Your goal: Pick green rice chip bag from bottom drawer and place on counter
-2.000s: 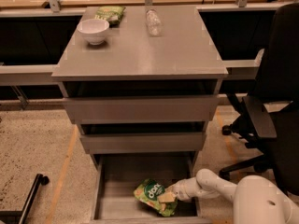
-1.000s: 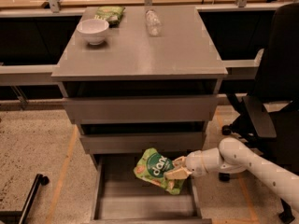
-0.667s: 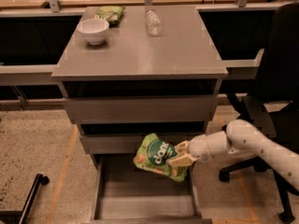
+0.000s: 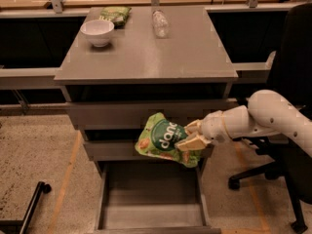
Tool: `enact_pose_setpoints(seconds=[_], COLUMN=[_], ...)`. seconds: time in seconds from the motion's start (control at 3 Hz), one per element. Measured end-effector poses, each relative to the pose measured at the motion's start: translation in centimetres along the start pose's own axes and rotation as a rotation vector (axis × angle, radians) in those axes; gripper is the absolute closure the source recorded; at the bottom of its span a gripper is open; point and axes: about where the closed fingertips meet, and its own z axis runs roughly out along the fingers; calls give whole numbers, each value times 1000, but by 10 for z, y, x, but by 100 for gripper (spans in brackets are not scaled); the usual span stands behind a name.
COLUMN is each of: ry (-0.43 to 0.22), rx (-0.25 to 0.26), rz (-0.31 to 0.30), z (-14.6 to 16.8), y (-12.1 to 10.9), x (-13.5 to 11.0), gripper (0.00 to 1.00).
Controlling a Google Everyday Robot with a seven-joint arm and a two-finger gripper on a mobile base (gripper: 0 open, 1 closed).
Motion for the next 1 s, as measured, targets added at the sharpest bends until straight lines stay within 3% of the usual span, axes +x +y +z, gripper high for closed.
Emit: enact_pose_setpoints(seconds=[0.33,0.67,1.0], ry=[0,-16,-66], rx=[0,15,10], rz=[0,-38,-130], z=[0,-9,-32], y=[0,-6,-12], x=[0,-18,-63], gripper=[100,100,100])
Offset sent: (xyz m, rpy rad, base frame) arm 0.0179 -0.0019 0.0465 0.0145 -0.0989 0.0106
